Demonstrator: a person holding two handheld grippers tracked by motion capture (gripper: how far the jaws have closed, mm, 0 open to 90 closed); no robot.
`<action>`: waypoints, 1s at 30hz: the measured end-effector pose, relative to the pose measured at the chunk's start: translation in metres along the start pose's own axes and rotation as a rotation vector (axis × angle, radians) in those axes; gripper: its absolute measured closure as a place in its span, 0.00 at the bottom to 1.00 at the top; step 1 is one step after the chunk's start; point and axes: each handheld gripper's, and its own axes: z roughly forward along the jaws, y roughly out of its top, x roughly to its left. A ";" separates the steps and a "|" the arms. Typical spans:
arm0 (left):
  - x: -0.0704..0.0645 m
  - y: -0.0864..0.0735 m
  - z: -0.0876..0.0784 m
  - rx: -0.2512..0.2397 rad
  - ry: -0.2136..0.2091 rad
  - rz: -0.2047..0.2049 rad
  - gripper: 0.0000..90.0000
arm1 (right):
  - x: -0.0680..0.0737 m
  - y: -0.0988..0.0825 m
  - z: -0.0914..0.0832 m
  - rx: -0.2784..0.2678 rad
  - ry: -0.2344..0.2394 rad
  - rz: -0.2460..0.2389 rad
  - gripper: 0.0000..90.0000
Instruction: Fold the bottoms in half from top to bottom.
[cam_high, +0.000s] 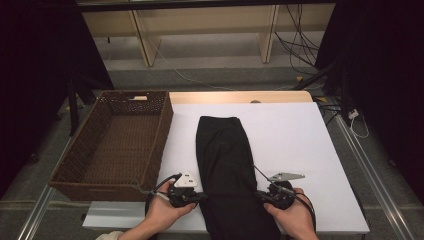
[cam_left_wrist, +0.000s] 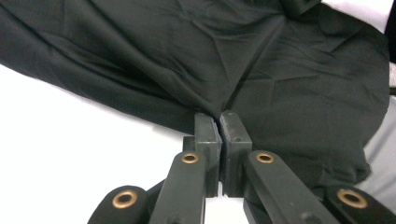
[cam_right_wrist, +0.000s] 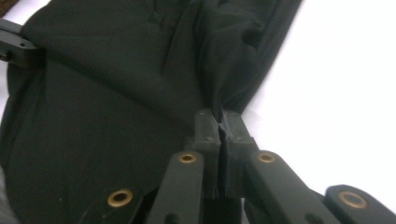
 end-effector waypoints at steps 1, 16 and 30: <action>0.001 0.000 -0.002 0.002 -0.003 0.003 0.97 | 0.002 0.000 0.000 0.007 0.004 0.002 0.97; 0.014 -0.009 -0.029 0.022 0.023 0.025 0.97 | 0.031 -0.002 0.008 0.021 0.079 0.004 0.97; -0.003 -0.009 -0.009 0.007 -0.015 0.065 0.85 | 0.015 0.009 -0.002 -0.001 -0.055 -0.058 0.97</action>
